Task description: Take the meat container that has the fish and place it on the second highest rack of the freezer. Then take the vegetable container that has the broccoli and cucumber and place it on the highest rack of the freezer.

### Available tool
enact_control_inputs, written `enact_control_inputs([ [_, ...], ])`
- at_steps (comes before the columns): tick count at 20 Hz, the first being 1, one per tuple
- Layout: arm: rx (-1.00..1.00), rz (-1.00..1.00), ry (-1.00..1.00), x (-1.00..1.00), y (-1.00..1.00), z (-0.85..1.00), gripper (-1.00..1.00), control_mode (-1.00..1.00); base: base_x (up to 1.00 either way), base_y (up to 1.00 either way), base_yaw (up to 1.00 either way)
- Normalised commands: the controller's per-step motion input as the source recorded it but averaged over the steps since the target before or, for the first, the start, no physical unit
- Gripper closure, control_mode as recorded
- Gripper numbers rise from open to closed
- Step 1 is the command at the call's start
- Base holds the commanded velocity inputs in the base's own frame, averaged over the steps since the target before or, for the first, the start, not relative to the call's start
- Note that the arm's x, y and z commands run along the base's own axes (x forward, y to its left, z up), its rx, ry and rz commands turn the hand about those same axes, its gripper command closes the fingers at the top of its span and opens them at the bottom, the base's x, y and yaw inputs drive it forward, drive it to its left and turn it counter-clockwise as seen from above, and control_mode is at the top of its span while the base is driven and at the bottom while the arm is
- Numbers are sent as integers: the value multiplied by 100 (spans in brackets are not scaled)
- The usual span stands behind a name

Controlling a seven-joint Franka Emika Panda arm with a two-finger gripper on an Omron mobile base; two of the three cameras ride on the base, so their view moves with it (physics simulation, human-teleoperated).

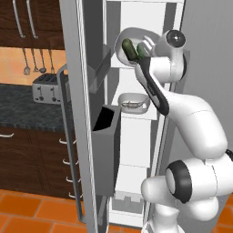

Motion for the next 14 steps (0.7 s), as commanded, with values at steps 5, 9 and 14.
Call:
enact_control_inputs([
  [5,0,-10,0,33,0,-1,100,-100,0,0,0],
  [9,0,-2,0,13,2,-17,100,-100,0,0,0],
  [14,0,0,0,29,0,-19,100,-100,0,0,0],
])
